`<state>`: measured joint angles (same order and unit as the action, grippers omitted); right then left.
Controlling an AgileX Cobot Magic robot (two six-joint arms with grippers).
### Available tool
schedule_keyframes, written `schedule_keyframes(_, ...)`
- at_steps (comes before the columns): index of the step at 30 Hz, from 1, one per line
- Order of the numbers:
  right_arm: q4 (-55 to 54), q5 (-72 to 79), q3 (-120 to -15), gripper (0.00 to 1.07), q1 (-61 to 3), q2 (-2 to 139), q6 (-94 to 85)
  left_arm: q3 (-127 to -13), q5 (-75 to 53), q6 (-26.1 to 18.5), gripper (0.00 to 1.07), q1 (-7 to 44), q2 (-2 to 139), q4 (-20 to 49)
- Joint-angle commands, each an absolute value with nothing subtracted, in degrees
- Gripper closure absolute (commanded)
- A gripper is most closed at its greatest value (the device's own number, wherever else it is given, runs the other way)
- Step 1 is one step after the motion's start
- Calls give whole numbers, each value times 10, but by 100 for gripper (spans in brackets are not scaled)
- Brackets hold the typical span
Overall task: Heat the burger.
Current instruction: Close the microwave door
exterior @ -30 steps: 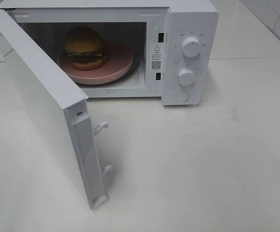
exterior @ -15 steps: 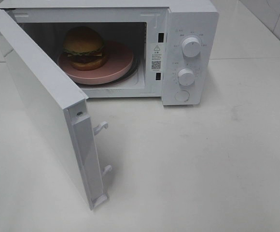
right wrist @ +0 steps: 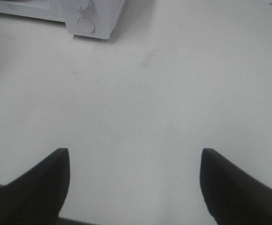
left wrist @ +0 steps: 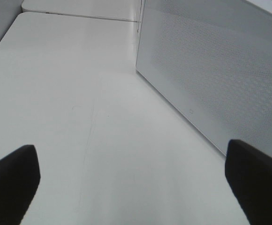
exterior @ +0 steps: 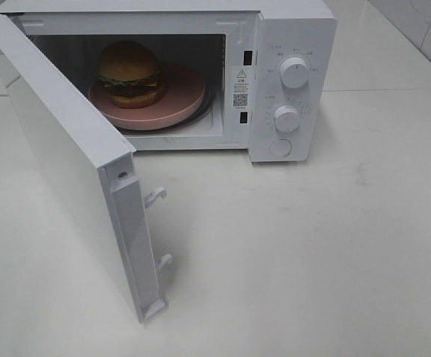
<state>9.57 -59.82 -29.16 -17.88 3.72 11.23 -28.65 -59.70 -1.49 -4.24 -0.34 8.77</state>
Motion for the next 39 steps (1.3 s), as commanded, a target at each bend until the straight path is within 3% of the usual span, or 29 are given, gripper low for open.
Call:
schedule_keyframes(1, 83, -594, -290, 34, -134, 10, 91, -285, -591, -13, 6, -44, -14, 87)
schedule_keyframes(6, 63, -594, -290, 34, -88, -17, 76, -285, -591, -13, 6, -44, -14, 87)
schedule_keyframes(39, 54, -594, -290, 34, -89, -17, 70, -285, -591, -13, 6, -44, -14, 87)
